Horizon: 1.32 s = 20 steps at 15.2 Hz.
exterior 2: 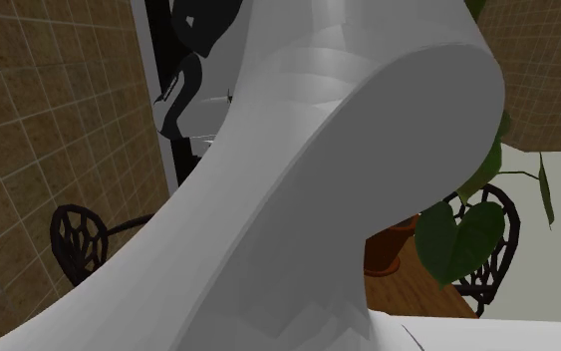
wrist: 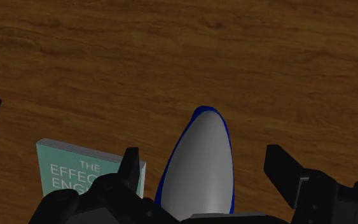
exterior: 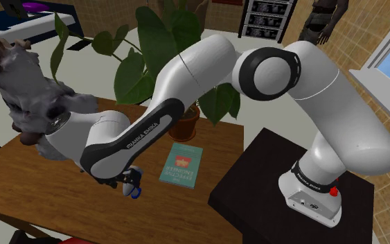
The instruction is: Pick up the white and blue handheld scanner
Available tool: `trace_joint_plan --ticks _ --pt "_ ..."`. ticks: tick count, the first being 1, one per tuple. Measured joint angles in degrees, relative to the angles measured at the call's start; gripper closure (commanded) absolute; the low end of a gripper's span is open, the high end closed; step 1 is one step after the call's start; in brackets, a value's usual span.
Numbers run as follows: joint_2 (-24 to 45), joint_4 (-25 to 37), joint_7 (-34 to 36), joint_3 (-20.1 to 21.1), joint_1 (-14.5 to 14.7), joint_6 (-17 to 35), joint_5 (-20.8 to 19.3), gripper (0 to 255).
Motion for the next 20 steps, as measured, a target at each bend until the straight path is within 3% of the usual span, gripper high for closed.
trace_joint_plan --ticks 10,20 --pt "0.1 0.1 0.0 0.0 0.1 0.3 -0.1 255" --pt "-3.9 -0.2 -0.5 1.3 -0.8 -3.6 1.3 255"
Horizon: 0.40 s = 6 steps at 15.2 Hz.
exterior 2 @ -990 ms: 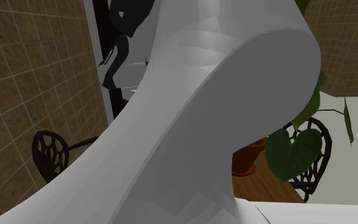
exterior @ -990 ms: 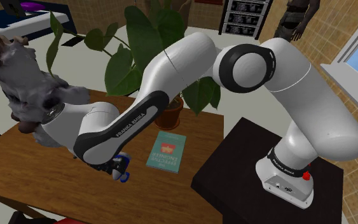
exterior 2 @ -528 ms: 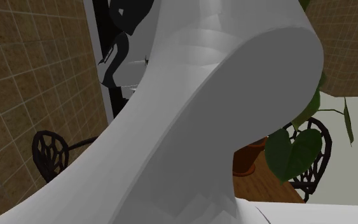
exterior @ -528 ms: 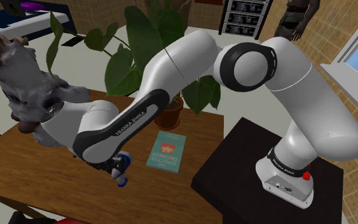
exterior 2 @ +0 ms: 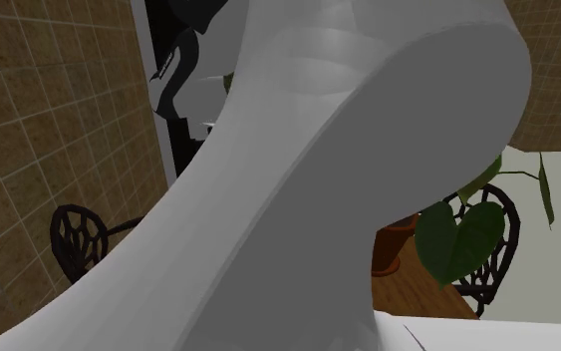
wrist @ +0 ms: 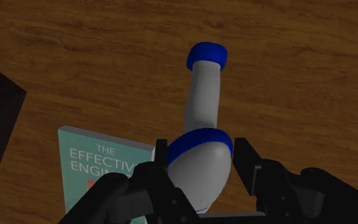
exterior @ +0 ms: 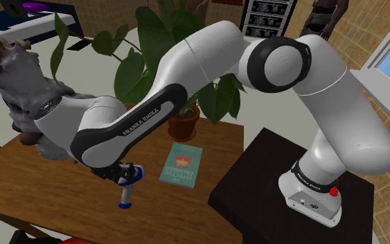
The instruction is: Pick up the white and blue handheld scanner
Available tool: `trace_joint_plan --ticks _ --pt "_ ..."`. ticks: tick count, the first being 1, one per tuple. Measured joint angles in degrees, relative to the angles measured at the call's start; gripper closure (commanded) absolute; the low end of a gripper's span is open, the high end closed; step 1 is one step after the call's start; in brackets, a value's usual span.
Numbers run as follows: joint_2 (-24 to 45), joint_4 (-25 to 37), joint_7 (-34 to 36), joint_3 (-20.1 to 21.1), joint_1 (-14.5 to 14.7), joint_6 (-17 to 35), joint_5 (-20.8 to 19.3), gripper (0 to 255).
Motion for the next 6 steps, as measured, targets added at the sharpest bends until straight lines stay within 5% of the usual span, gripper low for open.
trace_joint_plan --ticks 6 --pt "-2.6 -0.1 -0.3 0.8 -0.5 -2.4 0.9 255"
